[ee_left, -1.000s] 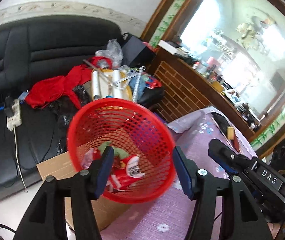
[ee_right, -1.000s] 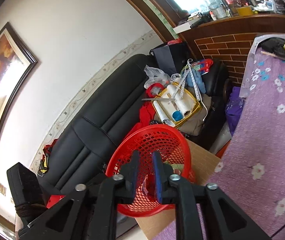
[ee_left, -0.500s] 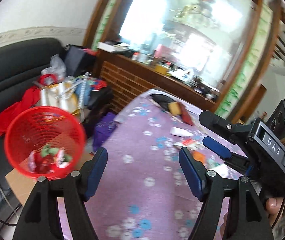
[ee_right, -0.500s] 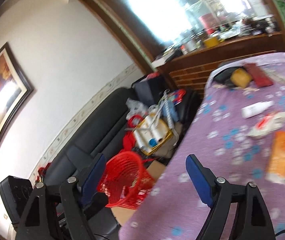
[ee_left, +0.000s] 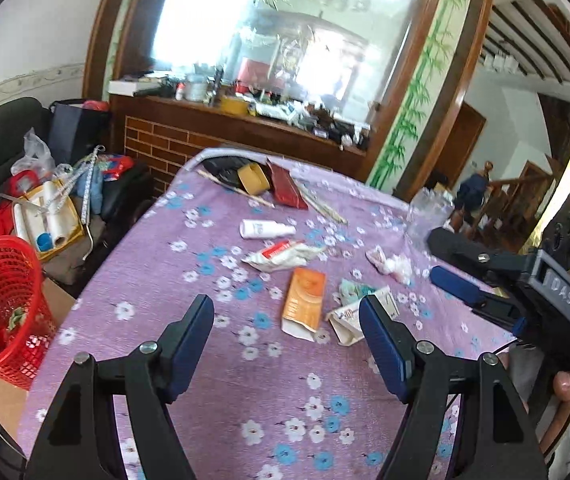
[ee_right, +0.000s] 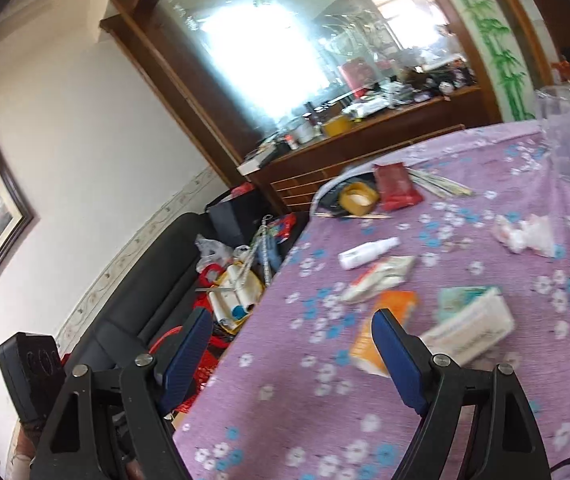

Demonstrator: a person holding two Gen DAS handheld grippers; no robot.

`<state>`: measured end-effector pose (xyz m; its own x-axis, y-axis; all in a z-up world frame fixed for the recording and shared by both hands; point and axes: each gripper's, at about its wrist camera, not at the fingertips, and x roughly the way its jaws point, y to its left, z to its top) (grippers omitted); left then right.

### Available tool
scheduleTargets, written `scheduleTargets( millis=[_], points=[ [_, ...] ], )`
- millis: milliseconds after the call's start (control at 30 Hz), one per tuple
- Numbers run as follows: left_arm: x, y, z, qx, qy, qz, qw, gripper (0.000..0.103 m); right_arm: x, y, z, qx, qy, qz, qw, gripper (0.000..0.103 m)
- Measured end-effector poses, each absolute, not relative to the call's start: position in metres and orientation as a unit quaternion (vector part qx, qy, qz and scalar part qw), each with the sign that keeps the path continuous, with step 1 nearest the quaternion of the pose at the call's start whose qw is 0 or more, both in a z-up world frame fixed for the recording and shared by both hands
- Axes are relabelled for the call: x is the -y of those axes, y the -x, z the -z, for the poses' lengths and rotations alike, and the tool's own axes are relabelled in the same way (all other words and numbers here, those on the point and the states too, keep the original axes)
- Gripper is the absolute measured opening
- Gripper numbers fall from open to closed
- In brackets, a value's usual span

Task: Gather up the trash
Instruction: 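Move both tools back over the table toward the boxes, then grasp the orange ointment box with left tool while right tool grasps white medicine box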

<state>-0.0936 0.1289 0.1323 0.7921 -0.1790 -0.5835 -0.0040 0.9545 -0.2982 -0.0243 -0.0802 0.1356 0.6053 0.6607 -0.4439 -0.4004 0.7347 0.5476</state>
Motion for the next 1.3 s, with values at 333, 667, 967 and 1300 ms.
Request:
scheduleTargets(
  millis=[333,667,967,1300],
  points=[
    [-0.099,0.062,-0.117,-0.349,0.125,0.058,0.927,0.076,0.160,-0.003,-0.115,-0.345,-0.233,-0.252,0.874,0.085],
    [-0.065,0.006,-0.084,-0.393,0.066,0.079,0.914,0.076,0.197,-0.068,-0.060,-0.415,-0.267,-0.204,0.845,0.085],
    [-0.062,-0.040,-0.039,-0.445,0.060,0.084,0.889,0.075,0.196,-0.090,-0.006,-0.458,-0.296,-0.205,0.813,0.084],
    [-0.057,-0.056,-0.014,-0.476,0.064,0.089,0.873,0.064,0.173,-0.100,0.015,-0.496,-0.250,-0.199,0.807,0.049]
  ],
)
